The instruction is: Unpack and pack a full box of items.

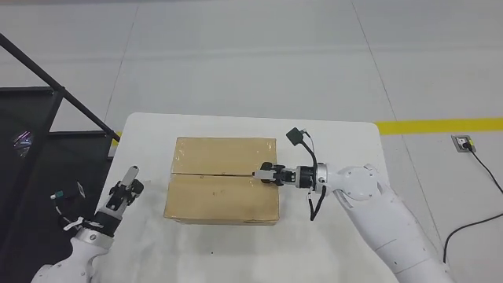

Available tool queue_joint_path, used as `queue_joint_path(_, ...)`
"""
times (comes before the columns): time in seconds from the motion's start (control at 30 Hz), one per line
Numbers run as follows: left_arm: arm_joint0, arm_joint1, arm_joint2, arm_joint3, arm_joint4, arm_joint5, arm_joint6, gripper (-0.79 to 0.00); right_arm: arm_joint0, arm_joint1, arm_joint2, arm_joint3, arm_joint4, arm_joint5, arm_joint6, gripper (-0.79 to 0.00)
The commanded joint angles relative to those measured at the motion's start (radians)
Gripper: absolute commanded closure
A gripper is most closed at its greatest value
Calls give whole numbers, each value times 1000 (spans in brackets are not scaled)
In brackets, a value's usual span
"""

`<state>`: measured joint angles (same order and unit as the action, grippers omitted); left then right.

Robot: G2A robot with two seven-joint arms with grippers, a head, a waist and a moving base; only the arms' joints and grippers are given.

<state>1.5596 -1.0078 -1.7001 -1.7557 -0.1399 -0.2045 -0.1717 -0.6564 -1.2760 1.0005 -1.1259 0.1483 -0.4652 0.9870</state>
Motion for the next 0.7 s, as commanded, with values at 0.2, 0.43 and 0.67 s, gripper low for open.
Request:
queue_joint_path(0.2, 4, 0, -5, 2, 1, 7, 4, -785, 0, 0, 0, 0, 0, 0, 0, -785)
queue_joint_path(0.43, -15, -12, 48, 80, -5, 106, 27, -785, 0, 0, 0, 0, 0, 0, 0, -785)
queue_joint_path(0.67, -28, -28, 120, 177, -83, 110, -20, -785, 0, 0, 0, 0, 0, 0, 0, -785)
